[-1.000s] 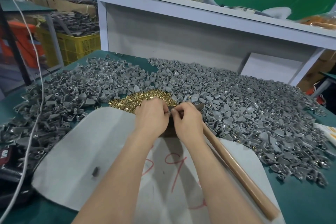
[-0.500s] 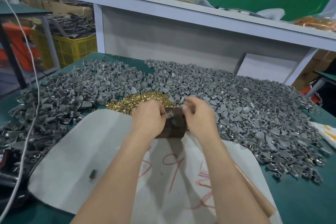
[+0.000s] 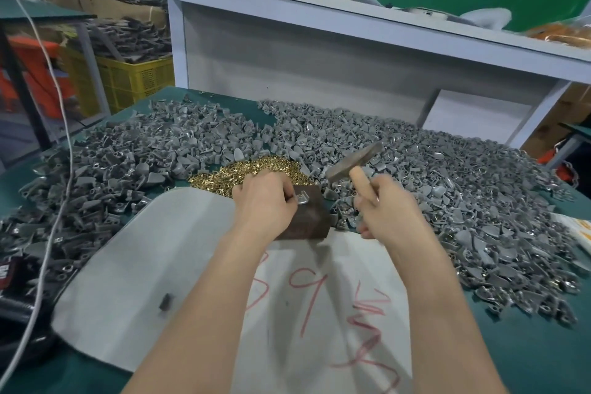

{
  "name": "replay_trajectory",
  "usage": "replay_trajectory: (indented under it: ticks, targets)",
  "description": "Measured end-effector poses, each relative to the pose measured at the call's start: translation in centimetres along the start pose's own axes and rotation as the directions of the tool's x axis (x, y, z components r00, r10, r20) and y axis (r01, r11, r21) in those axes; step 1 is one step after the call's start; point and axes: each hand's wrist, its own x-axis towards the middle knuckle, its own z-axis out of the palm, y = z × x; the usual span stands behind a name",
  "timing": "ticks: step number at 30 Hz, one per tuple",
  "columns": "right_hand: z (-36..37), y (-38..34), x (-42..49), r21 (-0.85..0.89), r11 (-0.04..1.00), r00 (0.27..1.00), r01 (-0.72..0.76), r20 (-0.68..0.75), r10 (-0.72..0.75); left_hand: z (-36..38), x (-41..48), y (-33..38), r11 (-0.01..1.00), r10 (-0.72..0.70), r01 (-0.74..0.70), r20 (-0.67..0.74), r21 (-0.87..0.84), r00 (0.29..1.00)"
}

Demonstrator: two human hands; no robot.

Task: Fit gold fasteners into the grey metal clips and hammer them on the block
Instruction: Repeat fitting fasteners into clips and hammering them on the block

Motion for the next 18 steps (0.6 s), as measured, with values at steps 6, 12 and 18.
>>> replay_trajectory:
  ticks: [6,12,18]
  targets:
    - [-0.4,-1.8,-2.1,0.014,0.955,0.925,0.296,-0.253,-0.283,-0.2,0.0,-0.1,0.998,0.009,-0.009,-0.002,-0.057,1.000]
    - [0.7,-1.5,-3.4,-0.188,0.942,0.949,0.280,-0.094,-0.301,-0.1,0.0,0.0,0.996,-0.015,0.014,-0.013,-0.083,1.000]
    - [0.5,-2.0,-3.1,-0.135,0.934,0.913,0.332,-0.204,-0.354,0.0,0.1,0.0,0.997,-0.007,0.005,-0.018,-0.074,1.000]
